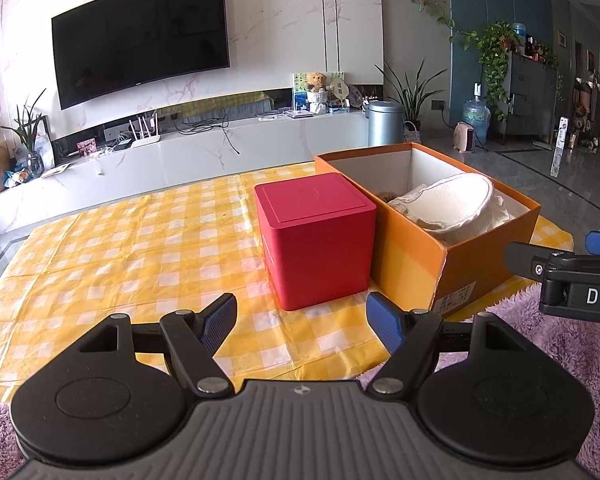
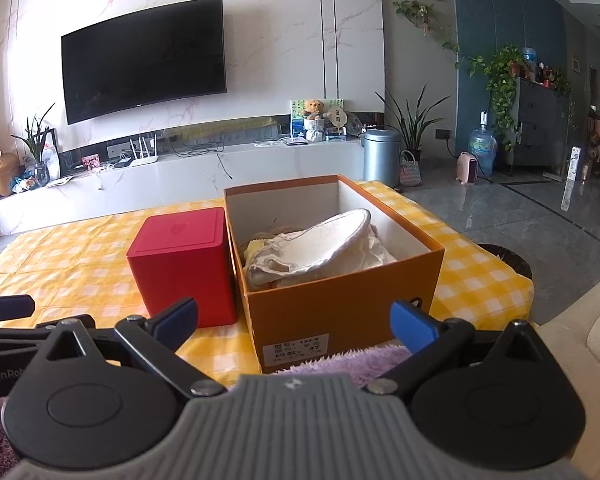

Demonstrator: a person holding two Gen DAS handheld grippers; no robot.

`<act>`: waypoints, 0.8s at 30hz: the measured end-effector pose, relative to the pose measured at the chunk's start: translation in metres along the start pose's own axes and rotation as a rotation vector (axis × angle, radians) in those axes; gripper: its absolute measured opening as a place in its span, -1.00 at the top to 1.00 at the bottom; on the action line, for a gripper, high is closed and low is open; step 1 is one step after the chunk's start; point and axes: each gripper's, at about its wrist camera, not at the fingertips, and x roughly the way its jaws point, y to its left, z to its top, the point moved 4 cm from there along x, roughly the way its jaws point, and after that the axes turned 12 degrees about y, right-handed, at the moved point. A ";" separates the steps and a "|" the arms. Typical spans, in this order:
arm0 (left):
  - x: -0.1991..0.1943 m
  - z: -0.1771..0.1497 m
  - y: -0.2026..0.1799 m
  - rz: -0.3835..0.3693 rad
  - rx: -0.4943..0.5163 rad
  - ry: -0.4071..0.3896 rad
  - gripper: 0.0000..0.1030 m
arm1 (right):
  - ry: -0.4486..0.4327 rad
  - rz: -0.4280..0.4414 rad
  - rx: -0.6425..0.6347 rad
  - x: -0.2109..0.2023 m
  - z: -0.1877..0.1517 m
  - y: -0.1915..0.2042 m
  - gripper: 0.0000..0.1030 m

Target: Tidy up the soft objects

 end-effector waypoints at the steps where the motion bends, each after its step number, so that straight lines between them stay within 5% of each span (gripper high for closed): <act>1: 0.000 0.000 0.000 0.001 0.000 -0.001 -0.68 | 0.000 0.000 0.000 0.000 0.000 0.000 -0.95; 24: -0.001 0.000 0.002 0.003 0.000 0.004 -0.68 | -0.002 -0.001 -0.001 0.000 0.000 0.000 -0.95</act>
